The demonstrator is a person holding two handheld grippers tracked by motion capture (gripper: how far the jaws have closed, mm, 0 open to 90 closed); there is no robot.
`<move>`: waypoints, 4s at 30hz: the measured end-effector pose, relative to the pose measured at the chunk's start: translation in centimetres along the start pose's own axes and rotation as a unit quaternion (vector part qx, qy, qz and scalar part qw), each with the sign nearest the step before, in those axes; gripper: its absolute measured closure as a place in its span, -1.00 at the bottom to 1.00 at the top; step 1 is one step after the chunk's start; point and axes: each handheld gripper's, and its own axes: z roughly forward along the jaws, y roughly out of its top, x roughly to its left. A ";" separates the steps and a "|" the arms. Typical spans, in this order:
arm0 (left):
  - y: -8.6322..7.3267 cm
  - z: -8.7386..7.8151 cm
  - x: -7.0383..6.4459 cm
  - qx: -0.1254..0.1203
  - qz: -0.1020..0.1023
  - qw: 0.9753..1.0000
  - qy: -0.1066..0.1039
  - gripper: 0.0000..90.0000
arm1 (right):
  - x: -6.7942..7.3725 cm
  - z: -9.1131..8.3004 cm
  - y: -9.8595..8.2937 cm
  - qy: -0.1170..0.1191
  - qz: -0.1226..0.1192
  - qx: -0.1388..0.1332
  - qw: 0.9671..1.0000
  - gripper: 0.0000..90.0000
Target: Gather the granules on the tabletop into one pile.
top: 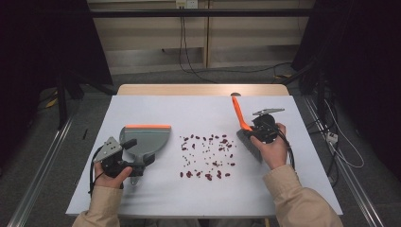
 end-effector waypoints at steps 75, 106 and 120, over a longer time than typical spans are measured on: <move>-0.2 0.3 0.3 0.006 -0.003 1.000 0.003 -0.91 | 5.7 1.4 -0.8 0.043 -0.209 -0.011 0.977 0.59; -0.1 0.2 0.1 0.008 0.001 1.000 0.002 -0.91 | 6.3 -1.2 -0.8 0.096 -0.235 -0.061 0.965 0.59; -0.4 0.3 0.5 0.010 -0.010 1.000 0.007 -0.91 | 4.5 6.2 4.9 0.109 -0.271 -0.075 0.953 0.59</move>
